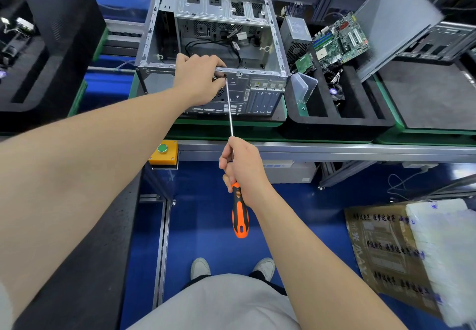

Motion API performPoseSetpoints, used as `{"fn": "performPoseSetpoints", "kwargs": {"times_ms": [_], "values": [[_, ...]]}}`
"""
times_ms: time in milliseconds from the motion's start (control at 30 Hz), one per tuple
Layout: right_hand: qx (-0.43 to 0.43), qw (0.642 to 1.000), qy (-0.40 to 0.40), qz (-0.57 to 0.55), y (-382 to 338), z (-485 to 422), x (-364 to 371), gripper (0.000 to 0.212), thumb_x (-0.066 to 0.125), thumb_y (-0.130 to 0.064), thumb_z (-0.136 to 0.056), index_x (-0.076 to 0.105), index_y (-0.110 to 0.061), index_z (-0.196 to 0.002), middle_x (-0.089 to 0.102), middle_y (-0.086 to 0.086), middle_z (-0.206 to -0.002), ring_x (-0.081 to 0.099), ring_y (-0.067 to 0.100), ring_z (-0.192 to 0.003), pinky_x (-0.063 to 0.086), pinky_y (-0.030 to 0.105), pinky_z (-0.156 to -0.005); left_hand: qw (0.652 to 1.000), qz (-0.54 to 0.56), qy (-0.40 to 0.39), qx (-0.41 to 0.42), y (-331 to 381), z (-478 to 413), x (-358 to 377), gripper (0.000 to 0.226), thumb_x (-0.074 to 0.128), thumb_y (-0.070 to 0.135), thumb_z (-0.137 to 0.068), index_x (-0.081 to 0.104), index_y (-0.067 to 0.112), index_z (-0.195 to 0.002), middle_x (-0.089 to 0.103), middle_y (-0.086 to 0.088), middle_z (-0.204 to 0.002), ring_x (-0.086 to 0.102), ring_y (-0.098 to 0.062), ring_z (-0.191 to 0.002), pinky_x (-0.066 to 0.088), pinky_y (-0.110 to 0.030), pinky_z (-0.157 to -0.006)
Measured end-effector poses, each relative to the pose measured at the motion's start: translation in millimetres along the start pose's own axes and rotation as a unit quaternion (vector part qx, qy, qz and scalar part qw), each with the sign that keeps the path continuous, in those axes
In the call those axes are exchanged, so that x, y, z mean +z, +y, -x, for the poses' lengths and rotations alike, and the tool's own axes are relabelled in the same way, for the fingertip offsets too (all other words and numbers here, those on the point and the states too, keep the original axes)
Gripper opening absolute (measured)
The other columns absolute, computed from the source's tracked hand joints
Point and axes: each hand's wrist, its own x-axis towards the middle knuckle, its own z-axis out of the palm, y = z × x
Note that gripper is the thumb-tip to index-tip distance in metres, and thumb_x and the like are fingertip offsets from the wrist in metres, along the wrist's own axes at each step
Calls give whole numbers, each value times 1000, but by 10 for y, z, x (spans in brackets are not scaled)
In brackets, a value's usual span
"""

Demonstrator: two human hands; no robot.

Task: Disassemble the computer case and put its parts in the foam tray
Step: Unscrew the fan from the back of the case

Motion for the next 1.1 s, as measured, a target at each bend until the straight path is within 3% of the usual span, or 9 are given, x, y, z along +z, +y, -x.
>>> {"fn": "performPoseSetpoints", "kwargs": {"times_ms": [533,933,1100], "values": [[-6,1000,9,25,7,15,2,21,40,-15,-91,54,-14,-75,60,9,-67,36,18,-36,40,25,-40,1000,1,12,7,2,9,1,33,55,52,-97,62,33,-122,61,14,-87,59,-24,-95,32,-46,-92],[-6,999,5,32,7,6,-8,21,41,-18,-91,55,-14,-76,61,7,-67,36,18,-38,41,26,-41,1000,-7,22,9,-15,1,37,33,56,55,-96,63,34,-121,51,19,-84,60,-24,-96,32,-46,-91],[-104,981,56,156,8,23,-14,32,40,-26,-103,60,-11,-82,66,1,-66,41,15,-39,44,28,-39,1000,-6,23,5,-23,-13,51,30,55,53,-97,63,34,-120,54,17,-86,60,-24,-97,32,-46,-92]]}}
